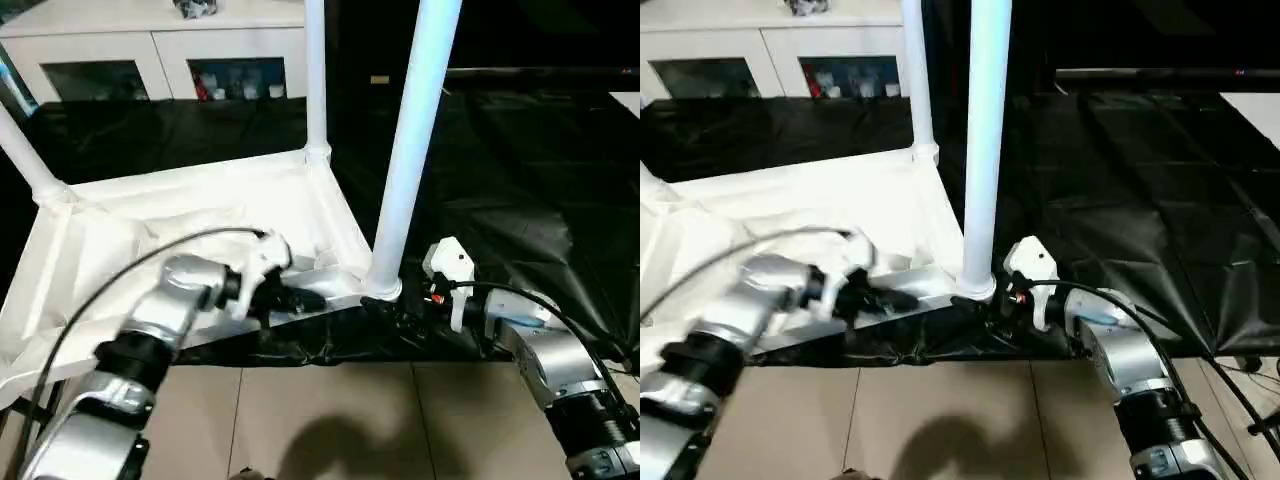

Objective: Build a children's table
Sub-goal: Rotate leg to tighten

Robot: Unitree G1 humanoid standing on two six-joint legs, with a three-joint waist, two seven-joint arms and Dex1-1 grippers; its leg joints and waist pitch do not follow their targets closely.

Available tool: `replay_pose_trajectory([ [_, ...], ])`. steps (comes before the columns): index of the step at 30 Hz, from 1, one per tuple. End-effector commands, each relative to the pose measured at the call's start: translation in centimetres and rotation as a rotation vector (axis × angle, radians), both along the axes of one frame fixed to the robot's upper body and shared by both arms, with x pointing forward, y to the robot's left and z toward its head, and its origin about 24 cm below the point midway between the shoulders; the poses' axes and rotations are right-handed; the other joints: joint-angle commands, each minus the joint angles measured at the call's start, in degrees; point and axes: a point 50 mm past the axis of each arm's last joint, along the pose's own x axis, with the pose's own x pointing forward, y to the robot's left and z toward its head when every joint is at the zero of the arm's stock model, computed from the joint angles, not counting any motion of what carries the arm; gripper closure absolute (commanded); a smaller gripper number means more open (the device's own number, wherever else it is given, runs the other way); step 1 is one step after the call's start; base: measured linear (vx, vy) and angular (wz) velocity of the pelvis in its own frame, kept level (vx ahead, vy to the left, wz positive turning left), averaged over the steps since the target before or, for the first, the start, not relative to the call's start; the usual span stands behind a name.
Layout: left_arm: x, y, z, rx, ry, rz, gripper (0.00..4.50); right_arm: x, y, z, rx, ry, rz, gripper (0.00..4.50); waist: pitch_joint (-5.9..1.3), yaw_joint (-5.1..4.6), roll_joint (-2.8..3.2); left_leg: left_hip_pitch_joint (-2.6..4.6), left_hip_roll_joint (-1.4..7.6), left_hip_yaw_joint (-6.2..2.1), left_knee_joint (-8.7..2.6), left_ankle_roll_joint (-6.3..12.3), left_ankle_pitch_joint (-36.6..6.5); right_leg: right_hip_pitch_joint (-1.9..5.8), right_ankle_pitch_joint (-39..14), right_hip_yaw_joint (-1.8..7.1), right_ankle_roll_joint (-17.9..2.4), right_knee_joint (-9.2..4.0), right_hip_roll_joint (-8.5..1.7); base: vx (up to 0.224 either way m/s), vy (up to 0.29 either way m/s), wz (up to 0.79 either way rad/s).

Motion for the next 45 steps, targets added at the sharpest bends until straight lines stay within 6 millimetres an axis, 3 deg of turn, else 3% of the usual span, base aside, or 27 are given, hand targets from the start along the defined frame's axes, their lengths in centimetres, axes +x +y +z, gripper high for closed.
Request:
replay_pose_trajectory([
  [1,0.4,0.1,0.2,0.013,-0.043,0.062,3.57,-0.2,0.4,0.0,0.007,-0.001,0.027,0.00,-3.87,0.02,-0.93,0.68,0.93,-0.14,-3.13,6.66,-1.6,2.68,13.5,1.75,-17.0,-3.39,-2.75,0.000,0.000,0.00],
  [4,0.9,-0.1,-0.4,0.065,-0.075,0.158,3.39,-0.2,0.5,0.0,0.009,-0.003,0.026,0.00,-3.91,0.11,-1.04,0.64,0.87,-0.13,-3.03,6.68,-1.4,2.77,14.1,1.75,-16.6,-3.39,-2.71,0.000,0.000,0.00],
  [8,1.2,-0.4,-0.9,0.032,0.023,0.250,3.09,-0.1,0.6,-0.1,0.007,-0.010,0.021,0.00,-3.92,0.18,-1.01,0.68,0.84,-0.14,-3.02,6.42,-1.1,2.72,14.2,1.75,-17.0,-3.34,-2.78,0.000,0.000,0.00],
  [15,-0.6,-1.2,-2.0,0.018,0.149,0.150,2.58,-0.1,0.5,-0.1,0.000,-0.010,0.022,0.00,-3.78,0.12,-0.98,0.68,0.94,-0.15,-3.10,6.61,-1.4,2.64,13.1,1.79,-17.5,-3.45,-2.79,0.000,0.000,0.00],
  [25,-1.4,-1.1,-2.1,0.040,0.171,0.031,2.58,0.0,0.6,-0.1,-0.001,-0.009,0.030,0.00,-3.63,0.32,-0.90,0.85,0.99,-0.15,-3.35,5.62,-3.2,2.51,10.5,1.82,-17.0,-3.67,-2.80,0.000,0.000,0.00],
  [29,-1.6,-1.5,-1.6,-0.001,0.150,-0.024,2.58,0.0,0.6,-0.1,-0.004,-0.012,0.030,0.00,-3.80,0.35,-0.88,0.77,0.93,-0.17,-3.22,5.85,-1.7,2.63,12.9,1.85,-17.2,-3.42,-2.82,0.000,0.000,0.00],
  [30,-1.6,-1.6,-1.4,-0.005,0.126,-0.036,2.58,0.0,0.6,-0.1,-0.005,-0.012,0.029,0.00,-3.83,0.41,-0.48,0.79,0.93,-0.21,-3.17,5.89,-1.6,2.59,13.3,1.83,-17.2,-3.35,-2.86,0.000,0.000,0.00],
  [31,-1.7,-1.7,-1.3,-0.013,0.108,-0.049,2.58,0.0,0.7,-0.2,-0.005,-0.013,0.029,0.00,-3.82,0.33,-0.69,0.72,0.90,-0.22,-3.17,6.05,-1.6,2.63,13.8,1.80,-17.1,-3.41,-2.78,0.000,0.000,0.00],
  [39,-1.9,-1.1,-0.1,-0.063,0.054,-0.108,2.58,-0.1,0.9,-0.4,-0.015,-0.018,0.033,0.00,-3.66,0.22,-0.66,0.78,1.00,-0.20,-3.43,5.23,-3.5,2.61,11.5,1.75,-17.1,-3.53,-2.81,0.000,0.000,0.00],
  [45,-3.1,-0.8,-1.1,0.020,0.081,-0.157,2.01,-0.1,1.0,-0.4,-0.017,-0.021,0.038,0.00,-3.70,-0.11,-0.60,0.85,1.02,-0.15,-3.35,5.45,-2.9,2.54,12.4,1.83,-17.0,-3.45,-2.69,0.000,0.000,0.00],
])
